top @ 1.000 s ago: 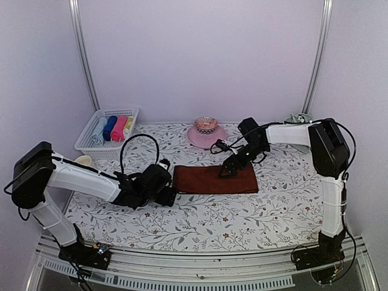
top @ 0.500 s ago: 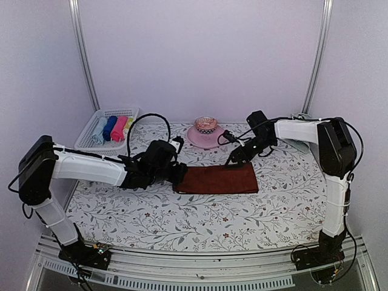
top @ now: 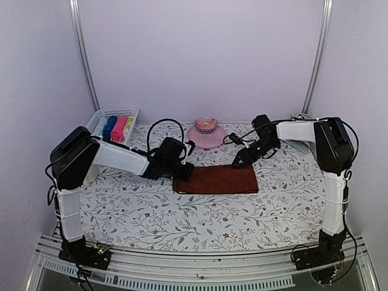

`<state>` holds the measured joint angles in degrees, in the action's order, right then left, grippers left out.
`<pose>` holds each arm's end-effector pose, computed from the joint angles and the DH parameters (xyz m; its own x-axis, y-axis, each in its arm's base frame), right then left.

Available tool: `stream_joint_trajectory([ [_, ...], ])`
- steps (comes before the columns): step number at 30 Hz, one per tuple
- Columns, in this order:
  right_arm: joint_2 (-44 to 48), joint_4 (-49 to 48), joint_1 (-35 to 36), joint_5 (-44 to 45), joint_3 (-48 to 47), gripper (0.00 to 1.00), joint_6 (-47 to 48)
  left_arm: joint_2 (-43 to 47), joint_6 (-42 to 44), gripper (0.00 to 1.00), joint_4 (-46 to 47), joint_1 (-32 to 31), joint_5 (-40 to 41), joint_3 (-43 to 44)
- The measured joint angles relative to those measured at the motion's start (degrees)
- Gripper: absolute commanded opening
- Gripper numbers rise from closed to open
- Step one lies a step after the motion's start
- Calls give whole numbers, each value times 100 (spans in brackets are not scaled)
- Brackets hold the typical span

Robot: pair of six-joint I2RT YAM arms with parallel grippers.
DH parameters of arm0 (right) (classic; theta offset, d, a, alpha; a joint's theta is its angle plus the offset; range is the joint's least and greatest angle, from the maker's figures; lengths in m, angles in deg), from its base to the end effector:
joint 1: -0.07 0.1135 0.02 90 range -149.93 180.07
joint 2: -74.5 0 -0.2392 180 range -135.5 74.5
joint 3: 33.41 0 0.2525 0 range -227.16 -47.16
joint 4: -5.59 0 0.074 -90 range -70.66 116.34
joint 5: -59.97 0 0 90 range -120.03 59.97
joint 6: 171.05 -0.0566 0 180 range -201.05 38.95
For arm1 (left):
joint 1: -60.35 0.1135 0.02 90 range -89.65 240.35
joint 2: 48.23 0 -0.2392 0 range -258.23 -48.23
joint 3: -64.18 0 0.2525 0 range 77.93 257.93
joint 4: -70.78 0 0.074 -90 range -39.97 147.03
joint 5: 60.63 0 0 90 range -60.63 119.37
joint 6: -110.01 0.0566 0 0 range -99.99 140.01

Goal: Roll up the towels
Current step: Smooth out the towel at the center of the board.

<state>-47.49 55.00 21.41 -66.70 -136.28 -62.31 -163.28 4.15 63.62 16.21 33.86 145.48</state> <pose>0.3873 0.1876 0.1226 -0.6617 -0.5352 -0.5252 -0.7477 0.5234 0.4087 0.3115 -0.2961 0.1045 -0.6302 0.2319 -0.7410 0.4986 0.8525 -0.1572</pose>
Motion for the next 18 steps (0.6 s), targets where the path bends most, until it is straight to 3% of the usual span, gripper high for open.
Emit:
stream_joint_trajectory([
  [6,-227,-66,-186,264,39,37,-201,-227,87,1,-245,55,297,-57],
  [13,-297,-212,-415,577,72,33,-442,-289,227,52,-229,81,861,-63],
  [16,-297,-260,-466,686,74,33,-483,-321,293,64,-227,116,1123,-63],
  [18,-297,-275,-472,767,74,33,-498,-332,330,67,-227,129,1272,-52],
])
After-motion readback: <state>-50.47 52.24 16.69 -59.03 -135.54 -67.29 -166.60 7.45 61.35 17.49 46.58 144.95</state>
